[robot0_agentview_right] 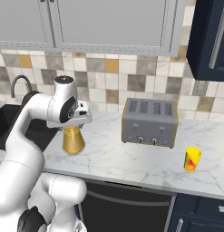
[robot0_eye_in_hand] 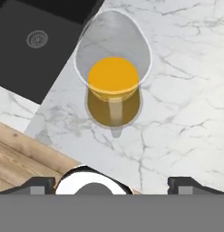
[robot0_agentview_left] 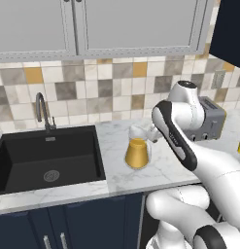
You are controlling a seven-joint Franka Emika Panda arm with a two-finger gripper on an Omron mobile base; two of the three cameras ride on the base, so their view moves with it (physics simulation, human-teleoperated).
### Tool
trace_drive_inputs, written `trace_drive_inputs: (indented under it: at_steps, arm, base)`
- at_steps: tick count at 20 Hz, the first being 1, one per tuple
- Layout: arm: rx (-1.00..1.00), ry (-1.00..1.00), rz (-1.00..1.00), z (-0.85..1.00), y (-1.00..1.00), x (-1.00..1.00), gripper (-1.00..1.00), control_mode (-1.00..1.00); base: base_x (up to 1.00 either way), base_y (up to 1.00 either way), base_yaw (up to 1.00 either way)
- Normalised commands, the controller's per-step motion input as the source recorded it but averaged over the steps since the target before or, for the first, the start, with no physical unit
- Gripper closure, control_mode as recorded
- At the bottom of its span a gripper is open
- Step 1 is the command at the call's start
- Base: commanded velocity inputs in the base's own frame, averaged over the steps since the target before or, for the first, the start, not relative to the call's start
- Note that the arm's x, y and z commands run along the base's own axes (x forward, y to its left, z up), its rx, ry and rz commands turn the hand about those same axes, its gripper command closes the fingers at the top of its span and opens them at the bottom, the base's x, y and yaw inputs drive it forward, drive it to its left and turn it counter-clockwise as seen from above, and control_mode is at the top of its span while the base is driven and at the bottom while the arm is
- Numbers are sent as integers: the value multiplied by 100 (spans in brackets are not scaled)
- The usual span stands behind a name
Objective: Place the pitcher and cup on the dining counter for serving.
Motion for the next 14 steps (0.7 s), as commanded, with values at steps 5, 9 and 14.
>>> trace_drive_inputs:
  at_steps: [5, 9, 14]
  arm:
    - [-5, 7, 21, -36, 0, 24, -100, -100]
    - [-4, 11, 12, -30, 5, 28, -100, -100]
    - [-1, 9, 3, -29, 13, 42, -100, -100]
  base:
    - [0, 0, 0]
    - [0, 0, 0]
    - [0, 0, 0]
